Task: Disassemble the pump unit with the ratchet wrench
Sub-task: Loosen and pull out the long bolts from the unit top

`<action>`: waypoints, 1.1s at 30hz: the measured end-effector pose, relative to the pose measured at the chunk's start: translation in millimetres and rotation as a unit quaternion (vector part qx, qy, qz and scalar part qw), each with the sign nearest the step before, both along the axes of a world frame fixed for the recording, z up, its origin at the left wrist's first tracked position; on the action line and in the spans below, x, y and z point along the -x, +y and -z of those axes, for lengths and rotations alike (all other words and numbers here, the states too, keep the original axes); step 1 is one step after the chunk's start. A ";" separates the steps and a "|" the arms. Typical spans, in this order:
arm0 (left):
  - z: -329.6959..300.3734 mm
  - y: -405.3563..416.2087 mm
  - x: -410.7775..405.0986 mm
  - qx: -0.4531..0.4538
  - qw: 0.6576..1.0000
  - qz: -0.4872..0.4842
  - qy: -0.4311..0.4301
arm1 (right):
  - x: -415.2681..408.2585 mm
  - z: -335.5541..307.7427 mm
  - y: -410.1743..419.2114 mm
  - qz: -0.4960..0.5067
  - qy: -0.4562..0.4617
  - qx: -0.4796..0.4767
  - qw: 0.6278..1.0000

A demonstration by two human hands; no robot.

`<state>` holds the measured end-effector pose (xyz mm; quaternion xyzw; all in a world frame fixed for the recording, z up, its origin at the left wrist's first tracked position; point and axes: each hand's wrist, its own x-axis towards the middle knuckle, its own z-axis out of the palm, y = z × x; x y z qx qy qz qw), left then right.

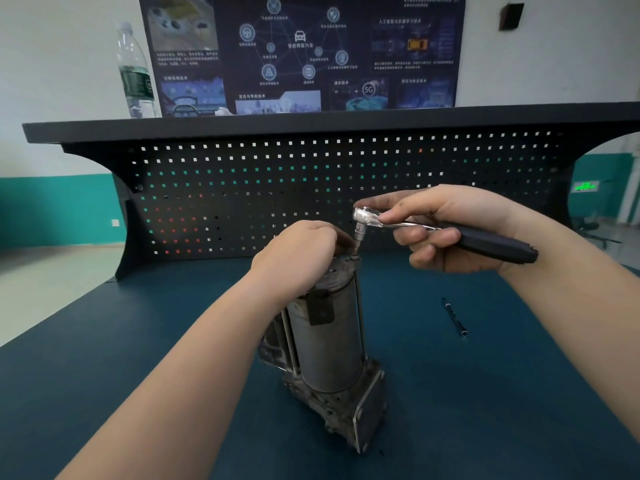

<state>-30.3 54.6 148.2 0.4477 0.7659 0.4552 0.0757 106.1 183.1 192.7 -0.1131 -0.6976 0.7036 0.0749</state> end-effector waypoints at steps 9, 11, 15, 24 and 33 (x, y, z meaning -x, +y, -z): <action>-12.6 -2.9 0.8 0.033 0.999 0.040 0.004 | 5.8 -22.4 -0.5 -0.006 -0.078 -0.077 0.994; -19.3 -4.2 3.2 0.069 0.996 0.051 0.032 | 8.4 -30.2 -1.9 -0.009 -0.104 -0.102 0.989; -24.0 -1.3 10.0 0.078 0.992 0.095 0.041 | 11.5 -39.8 -8.0 -0.004 -0.133 -0.137 0.982; -20.6 -1.9 19.5 -0.026 0.970 0.202 -0.135 | 17.4 -30.8 -41.7 0.102 -0.105 -0.143 0.979; -14.8 2.6 8.7 -0.050 0.992 0.113 -0.022 | 7.1 -11.8 -52.8 0.084 0.033 0.113 0.989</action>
